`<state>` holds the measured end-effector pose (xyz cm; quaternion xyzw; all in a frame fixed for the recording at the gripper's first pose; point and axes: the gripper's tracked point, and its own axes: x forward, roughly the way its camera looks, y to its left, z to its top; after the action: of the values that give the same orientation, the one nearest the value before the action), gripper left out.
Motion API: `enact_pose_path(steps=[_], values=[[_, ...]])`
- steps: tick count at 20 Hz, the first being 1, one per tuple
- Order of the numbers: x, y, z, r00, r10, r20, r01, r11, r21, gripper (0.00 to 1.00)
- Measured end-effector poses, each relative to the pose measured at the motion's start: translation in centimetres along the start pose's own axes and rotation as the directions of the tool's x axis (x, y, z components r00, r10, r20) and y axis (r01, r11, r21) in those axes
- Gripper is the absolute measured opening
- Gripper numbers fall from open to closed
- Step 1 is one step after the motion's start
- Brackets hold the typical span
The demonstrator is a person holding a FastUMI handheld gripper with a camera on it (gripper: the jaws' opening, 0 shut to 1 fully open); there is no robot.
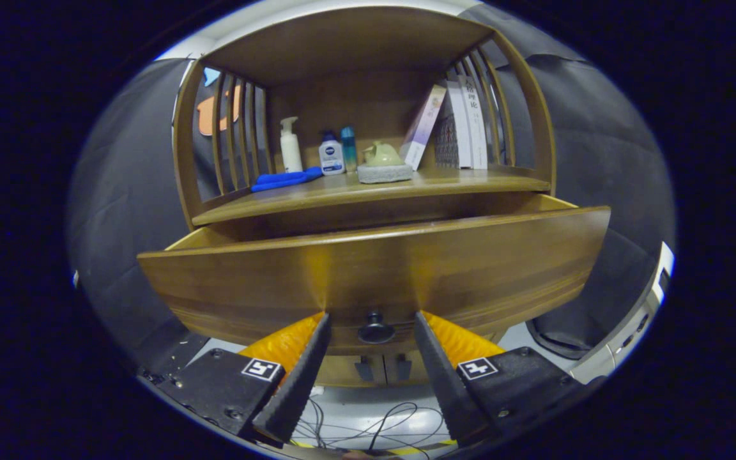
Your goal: Pull open the drawer, take out the items inside it, and place them on the countertop above the cabinet.
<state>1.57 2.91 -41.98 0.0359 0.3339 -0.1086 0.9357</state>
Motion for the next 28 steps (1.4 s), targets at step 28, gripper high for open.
enact_pose_path(steps=[28], values=[[3.5,0.9,9.7,0.987,0.05,0.154,-0.021,0.983,-0.184,0.87]])
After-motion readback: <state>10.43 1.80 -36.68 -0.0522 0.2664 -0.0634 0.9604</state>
